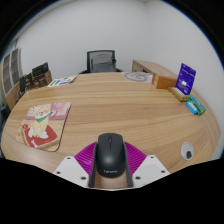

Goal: Arrange mouse

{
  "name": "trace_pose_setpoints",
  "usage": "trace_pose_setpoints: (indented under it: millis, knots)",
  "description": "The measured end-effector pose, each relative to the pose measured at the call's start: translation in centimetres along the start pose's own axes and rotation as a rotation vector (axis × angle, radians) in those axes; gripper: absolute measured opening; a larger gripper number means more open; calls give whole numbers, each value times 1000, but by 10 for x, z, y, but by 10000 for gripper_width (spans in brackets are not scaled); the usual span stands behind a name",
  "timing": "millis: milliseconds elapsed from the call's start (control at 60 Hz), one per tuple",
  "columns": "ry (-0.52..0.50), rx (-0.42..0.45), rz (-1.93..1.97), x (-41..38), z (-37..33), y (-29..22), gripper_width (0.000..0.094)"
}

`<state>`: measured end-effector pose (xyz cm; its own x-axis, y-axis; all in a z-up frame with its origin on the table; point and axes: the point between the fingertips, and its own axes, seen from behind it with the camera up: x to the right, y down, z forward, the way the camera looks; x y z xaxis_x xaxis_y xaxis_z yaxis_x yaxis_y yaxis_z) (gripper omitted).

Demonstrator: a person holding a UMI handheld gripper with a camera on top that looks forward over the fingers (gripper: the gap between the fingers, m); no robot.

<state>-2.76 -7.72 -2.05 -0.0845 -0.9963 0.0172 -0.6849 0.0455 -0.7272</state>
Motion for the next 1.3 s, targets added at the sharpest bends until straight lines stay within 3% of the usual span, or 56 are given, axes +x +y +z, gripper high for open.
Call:
trace_pose_setpoints:
  millis: [117,333,517,683,817,1033,1300]
  knots:
    - [3,-7,16,1,-1,-2,340]
    - [31,-12,80,7,-15,-14,325]
    - [-8,59,17,-26,-32,-77,325]
    - [-76,132,-20,-94,-31,-141,323]
    - [-140,153,-37,-157,-25,-164,324]
    - [-192,111,-41,-243,3,-145,325]
    - [-132,11,-76,-260,49,-73,329]
